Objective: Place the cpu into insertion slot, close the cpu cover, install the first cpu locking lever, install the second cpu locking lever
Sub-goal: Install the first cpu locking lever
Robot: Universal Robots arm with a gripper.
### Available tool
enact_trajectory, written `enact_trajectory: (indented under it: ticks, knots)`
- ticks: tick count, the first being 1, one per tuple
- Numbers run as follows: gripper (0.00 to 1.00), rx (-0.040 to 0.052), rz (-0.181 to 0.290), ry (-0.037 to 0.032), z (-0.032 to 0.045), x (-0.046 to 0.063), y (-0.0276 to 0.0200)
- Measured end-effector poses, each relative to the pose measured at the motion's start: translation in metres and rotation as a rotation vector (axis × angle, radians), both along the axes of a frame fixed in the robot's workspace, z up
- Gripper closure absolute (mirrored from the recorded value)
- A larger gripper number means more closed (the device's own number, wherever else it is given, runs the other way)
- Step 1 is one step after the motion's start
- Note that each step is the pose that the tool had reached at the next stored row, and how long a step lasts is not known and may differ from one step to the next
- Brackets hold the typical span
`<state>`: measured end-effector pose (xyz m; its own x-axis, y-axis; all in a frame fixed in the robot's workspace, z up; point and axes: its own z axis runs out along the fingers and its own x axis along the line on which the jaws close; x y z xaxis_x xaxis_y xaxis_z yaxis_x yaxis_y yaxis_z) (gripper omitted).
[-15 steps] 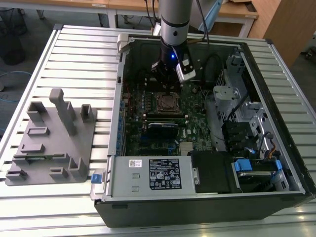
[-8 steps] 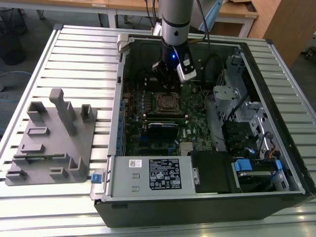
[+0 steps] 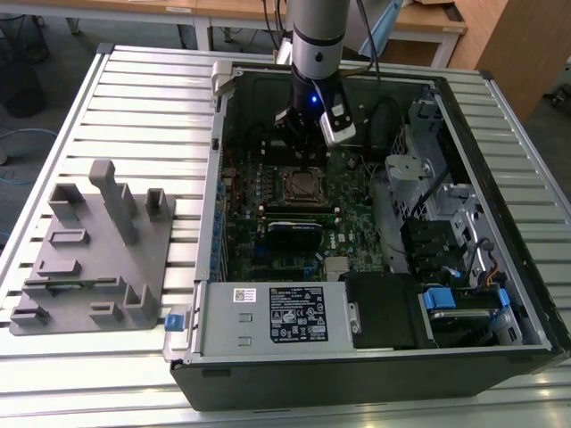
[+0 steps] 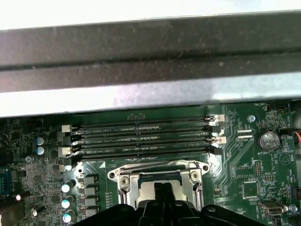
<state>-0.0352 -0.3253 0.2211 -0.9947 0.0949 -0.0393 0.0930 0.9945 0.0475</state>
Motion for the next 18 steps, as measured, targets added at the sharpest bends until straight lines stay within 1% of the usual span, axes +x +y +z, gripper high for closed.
enact_trajectory:
  ticks: [2,7,13,15,18]
  knots:
    - [0.89,0.0001,0.000,-0.0001,0.0000,0.000,-0.0020]
    - [0.89,0.0000,0.000,0.0000,0.0000,0.000,-0.0086]
    - [0.89,0.0000,0.000,-0.0005,0.0000,-0.001,-0.0194]
    - [0.89,0.0001,0.000,-0.0017,-0.0001,-0.001,-0.0208]
    - [0.89,0.0001,0.005,-0.0028,-0.0003,-0.001,-0.0210]
